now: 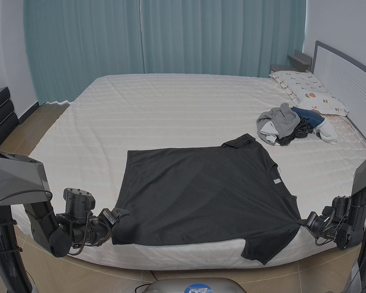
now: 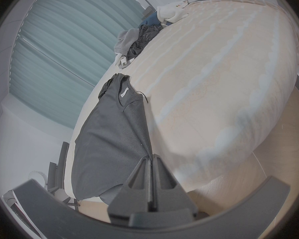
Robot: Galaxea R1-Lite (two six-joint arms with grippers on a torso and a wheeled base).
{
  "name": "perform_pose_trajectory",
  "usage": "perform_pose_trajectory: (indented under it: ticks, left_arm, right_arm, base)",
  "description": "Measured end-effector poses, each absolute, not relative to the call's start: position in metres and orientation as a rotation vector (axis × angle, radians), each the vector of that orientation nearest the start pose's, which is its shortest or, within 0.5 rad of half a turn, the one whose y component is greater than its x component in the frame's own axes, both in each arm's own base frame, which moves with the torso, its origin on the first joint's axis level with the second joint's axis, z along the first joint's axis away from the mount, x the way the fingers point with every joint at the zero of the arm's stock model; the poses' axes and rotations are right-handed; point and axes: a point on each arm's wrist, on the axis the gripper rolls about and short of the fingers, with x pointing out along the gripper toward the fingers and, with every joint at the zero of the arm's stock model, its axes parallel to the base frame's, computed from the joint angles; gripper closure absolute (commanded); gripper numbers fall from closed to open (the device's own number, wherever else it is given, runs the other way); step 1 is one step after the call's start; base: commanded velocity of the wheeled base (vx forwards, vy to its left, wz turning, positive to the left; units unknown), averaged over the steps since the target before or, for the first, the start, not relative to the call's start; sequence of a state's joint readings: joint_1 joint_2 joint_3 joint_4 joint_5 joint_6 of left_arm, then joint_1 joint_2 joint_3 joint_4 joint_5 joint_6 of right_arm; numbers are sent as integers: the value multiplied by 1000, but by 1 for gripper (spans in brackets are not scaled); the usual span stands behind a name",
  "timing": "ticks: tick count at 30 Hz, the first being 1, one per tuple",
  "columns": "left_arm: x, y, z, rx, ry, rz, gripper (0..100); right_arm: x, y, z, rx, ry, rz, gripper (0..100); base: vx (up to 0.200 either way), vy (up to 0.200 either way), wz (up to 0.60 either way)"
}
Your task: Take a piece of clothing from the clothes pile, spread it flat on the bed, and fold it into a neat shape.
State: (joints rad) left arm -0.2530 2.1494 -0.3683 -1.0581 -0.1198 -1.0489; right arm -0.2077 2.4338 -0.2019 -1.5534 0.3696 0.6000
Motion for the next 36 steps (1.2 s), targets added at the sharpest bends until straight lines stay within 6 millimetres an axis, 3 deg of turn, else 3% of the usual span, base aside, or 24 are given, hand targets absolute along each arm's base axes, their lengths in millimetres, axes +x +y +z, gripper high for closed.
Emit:
perform_pose_trajectory:
  ticks: [6,7,31,36]
  left_arm:
    - [269,-72,-3,-941,838,57,0]
    - [269,-72,-3,-941,839,57,0]
    - [272,-76,0,-968,814,74,0]
    - [272,-85,2,-984,822,57,0]
  right_arm:
    - [252,-46,-51,763,687,-48,100]
    - [252,-46,-51,760,687,-48,0]
    - [241,-43,-29,854,697,150,0]
    - [241,-42,-29,853,698,153,0]
  base:
    - [0,0,0]
    - [0,0,0]
    - [0,0,0]
    - [0,-200,0]
